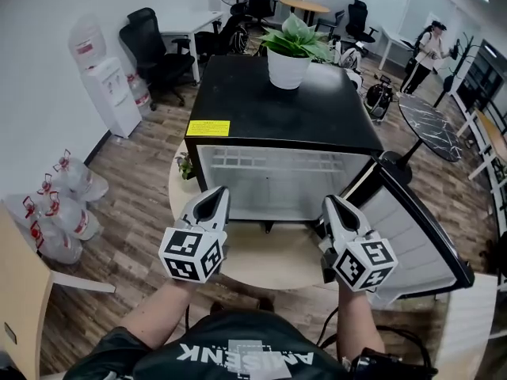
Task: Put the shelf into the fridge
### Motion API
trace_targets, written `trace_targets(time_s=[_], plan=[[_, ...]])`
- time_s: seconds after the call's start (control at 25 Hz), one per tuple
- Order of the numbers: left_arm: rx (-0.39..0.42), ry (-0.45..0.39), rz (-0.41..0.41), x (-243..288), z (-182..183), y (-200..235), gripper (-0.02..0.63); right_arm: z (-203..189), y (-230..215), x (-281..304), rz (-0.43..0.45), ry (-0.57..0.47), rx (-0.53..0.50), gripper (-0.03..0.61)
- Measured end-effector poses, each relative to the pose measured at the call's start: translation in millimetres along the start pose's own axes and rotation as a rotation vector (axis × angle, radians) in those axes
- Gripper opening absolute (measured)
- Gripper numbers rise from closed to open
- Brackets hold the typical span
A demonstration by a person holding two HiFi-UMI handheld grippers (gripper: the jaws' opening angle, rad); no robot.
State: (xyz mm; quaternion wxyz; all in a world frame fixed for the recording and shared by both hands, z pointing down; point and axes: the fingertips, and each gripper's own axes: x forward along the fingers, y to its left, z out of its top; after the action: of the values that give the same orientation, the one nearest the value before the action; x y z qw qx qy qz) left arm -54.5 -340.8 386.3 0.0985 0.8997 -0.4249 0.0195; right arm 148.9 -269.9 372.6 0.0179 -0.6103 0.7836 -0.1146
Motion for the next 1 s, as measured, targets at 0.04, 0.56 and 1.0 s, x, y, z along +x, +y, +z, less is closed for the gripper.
trace_targets(time_s=[0.04,0.56,1.0], plan=[[0.009,-0.003,0.004,-4,4,0,0.002,2,5,-4,0.004,0.000,-0.003,0.023],[0.009,-0.088,-0.097,-38,28,-23,0.002,10,26,-30,-0.001,-0.011,-0.058,0.007],[0.052,-0.082,-0.084,-38,31,-32,0.002,19,24,-34,-0.023,-0.033,-0.048,0.006]])
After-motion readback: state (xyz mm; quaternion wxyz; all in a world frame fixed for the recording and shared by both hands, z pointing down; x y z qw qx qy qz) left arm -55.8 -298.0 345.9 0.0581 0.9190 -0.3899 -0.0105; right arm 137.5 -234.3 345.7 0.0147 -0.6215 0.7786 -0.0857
